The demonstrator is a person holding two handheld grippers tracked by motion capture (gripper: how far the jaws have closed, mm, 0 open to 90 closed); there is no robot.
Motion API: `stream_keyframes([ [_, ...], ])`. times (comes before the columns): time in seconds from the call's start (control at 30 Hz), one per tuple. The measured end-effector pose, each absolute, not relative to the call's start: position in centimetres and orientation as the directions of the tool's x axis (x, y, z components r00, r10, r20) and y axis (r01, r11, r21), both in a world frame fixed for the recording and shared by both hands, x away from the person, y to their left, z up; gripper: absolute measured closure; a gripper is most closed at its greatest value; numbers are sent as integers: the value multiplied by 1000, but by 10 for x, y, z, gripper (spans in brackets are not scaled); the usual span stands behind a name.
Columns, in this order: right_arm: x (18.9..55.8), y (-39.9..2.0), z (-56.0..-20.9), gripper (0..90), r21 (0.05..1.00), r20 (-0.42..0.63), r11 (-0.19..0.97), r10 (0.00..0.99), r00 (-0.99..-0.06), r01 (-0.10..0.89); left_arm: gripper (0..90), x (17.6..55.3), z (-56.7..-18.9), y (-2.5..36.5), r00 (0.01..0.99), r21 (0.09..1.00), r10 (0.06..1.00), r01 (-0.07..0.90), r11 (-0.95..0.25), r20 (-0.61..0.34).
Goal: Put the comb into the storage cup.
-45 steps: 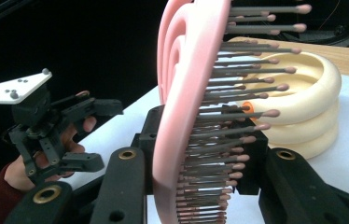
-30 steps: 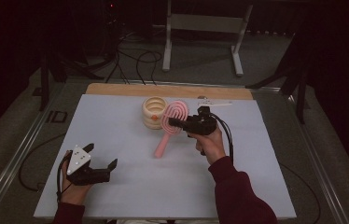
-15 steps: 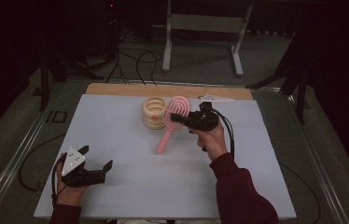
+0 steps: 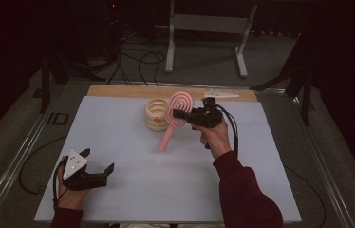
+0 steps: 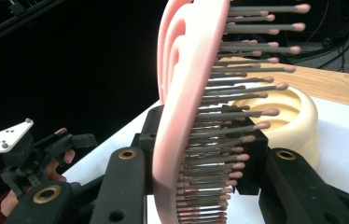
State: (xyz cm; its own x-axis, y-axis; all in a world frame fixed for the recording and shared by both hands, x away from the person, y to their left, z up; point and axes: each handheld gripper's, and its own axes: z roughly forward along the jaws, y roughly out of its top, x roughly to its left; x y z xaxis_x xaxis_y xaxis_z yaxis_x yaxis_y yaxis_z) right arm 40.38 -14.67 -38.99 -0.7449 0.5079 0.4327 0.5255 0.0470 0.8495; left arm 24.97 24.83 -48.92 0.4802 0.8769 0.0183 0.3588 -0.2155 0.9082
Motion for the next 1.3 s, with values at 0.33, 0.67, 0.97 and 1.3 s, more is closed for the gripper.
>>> stream_keyframes([
  [0.33,411,-146,-380,640,852,431,41,510,-744,521,0,250,-490,248,478,907,878,362,-214,16],
  [0.67,418,-149,-373,640,856,427,31,521,-739,516,0,251,-491,248,479,906,877,363,-217,18],
  [0.97,424,-154,-367,641,858,428,12,535,-728,513,0,251,-492,248,481,906,877,365,-215,14],
  [1.3,428,-154,-362,641,862,421,5,549,-722,506,0,251,-492,248,483,905,876,366,-217,14],
])
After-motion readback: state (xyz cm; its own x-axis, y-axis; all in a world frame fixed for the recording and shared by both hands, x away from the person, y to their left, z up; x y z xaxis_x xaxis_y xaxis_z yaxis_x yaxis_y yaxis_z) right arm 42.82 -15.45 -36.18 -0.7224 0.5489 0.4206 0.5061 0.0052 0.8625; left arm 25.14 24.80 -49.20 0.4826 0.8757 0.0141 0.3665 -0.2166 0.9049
